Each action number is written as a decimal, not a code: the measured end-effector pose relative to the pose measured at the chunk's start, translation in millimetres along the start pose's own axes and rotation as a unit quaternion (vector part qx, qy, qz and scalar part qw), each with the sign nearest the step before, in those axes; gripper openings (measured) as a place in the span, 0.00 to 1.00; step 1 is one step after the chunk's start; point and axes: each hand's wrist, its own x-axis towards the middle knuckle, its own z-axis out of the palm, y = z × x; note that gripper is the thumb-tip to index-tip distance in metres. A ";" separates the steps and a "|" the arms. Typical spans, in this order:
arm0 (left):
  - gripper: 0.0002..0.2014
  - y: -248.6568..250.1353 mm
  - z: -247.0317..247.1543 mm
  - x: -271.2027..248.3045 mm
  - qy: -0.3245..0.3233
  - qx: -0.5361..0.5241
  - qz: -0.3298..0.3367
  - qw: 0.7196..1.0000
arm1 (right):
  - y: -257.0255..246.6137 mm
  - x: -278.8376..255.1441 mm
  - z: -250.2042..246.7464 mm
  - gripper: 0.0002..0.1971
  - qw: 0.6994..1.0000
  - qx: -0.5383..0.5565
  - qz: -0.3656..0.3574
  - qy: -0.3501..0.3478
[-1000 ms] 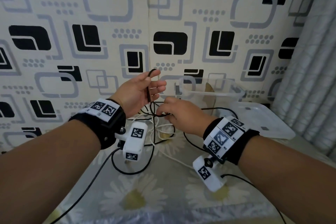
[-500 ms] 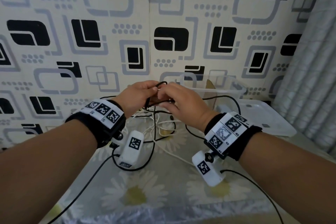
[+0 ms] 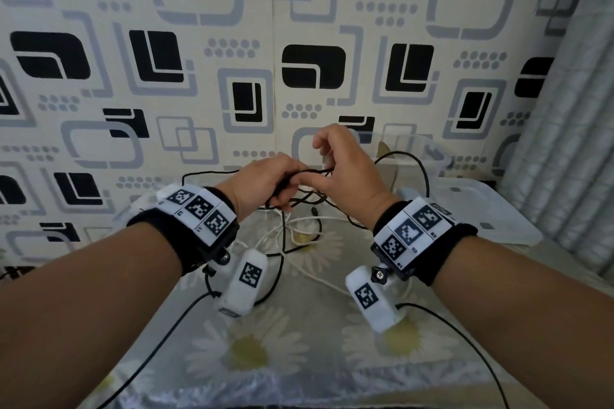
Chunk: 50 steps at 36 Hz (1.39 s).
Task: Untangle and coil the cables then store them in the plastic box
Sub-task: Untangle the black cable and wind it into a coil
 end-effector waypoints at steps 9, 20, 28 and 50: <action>0.17 -1.6 0.6 -5.0 -0.030 -0.008 -0.015 0.999 | 8.5 -1.2 -0.7 0.22 0.999 0.032 0.011 -0.022; 0.18 -10.2 -14.7 -2.4 0.027 -0.125 -0.058 0.990 | 37.8 -6.0 -15.0 0.14 0.984 -0.166 -0.002 0.058; 0.18 -17.6 -24.4 0.9 0.063 -0.219 -0.050 0.972 | 45.7 -14.3 -12.7 0.23 0.953 -0.269 0.120 -0.069; 0.19 -0.2 -24.4 3.7 0.068 -0.403 -0.037 0.912 | 30.4 -17.3 11.9 0.07 0.945 0.133 0.256 -0.155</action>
